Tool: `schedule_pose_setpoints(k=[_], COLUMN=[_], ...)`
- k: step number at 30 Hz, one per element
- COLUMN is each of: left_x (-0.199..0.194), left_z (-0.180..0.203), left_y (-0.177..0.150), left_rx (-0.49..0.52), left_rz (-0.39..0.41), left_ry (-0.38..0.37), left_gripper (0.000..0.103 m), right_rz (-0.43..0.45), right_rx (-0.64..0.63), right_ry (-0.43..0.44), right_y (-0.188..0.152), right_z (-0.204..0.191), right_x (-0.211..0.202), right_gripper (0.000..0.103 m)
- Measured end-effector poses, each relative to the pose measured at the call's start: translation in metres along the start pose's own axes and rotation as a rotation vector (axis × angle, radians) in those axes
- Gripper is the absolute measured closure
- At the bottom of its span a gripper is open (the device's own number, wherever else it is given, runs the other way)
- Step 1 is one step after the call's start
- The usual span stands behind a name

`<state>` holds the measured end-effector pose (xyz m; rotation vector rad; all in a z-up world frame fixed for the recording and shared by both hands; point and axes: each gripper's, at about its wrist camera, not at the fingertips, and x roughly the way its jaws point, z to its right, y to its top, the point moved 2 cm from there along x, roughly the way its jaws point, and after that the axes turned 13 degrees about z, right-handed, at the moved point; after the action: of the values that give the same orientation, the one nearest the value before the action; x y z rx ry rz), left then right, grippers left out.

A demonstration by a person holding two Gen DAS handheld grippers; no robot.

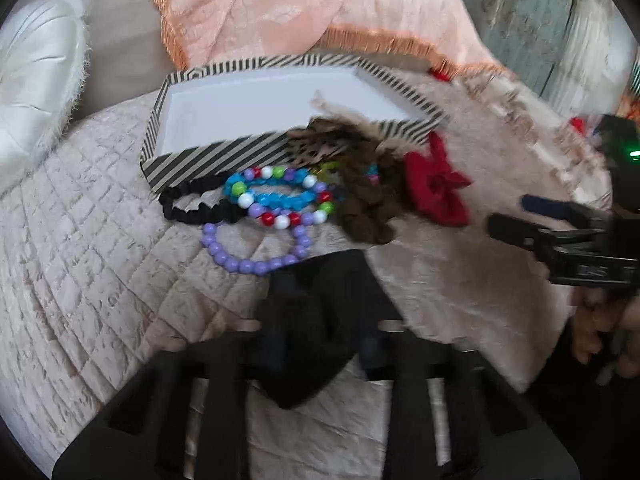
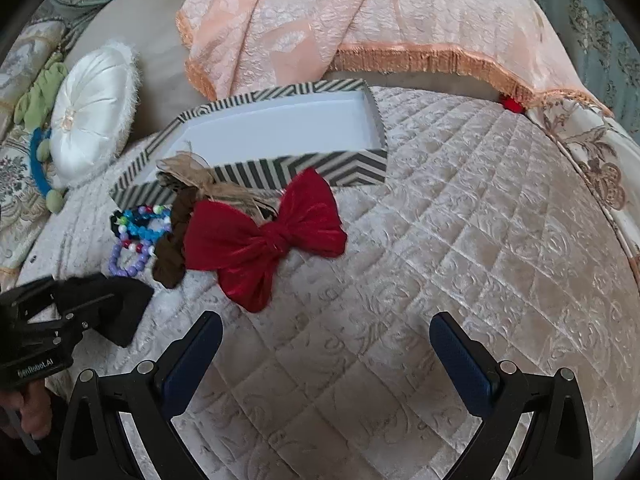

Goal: Organize jewelry
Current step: 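Grasp black pouch with left tool while right tool grasps red velvet bow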

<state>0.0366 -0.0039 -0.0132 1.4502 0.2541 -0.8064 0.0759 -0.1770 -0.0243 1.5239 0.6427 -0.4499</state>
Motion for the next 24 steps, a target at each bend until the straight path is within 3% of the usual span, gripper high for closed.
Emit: schedule_pose_setpoints(k=[5, 7, 9, 11, 13, 17, 21, 24], left_x=[-0.023, -0.029, -0.03, -0.03, -0.029, -0.027, -0.027, -0.028], left_z=[-0.013, -0.022, -0.028, -0.035, -0.041, -0.047, -0.046, -0.046], left_y=[0.016, 0.022, 0.025, 0.026, 0.025, 0.023, 0.022, 0.023], left_rx=[-0.065, -0.109, -0.138, -0.16, -0.185, -0.213, -0.209, -0.208], left_rz=[0.111, 0.16, 0.182, 0.185, 0.185, 0.175, 0.174, 0.182], left_ry=[-0.013, 0.001, 0.025, 0.054, 0.073, 0.076, 0.08, 0.08], left_gripper=[0.087, 0.087, 0.087, 0.087, 0.087, 0.087, 0.087, 0.087], right_rz=[0.013, 0.027, 0.04, 0.048, 0.013, -0.094, -0.067, -0.048], right_rx=[0.012, -0.017, -0.044, -0.067, -0.112, -0.101, -0.05, -0.035], right_ry=[0.21, 0.238, 0.272, 0.3, 0.29, 0.232, 0.267, 0.278], right_y=[0.02, 0.027, 0.033, 0.037, 0.032, 0.018, 0.019, 0.017], right_z=[-0.003, -0.007, -0.014, -0.019, -0.025, -0.018, -0.008, 0.0], right_x=[0.01, 0.015, 0.019, 0.023, 0.034, 0.06, 0.05, 0.033], right_gripper=[0.0, 0.004, 0.014, 0.017, 0.03, 0.044, 0.087, 0.096])
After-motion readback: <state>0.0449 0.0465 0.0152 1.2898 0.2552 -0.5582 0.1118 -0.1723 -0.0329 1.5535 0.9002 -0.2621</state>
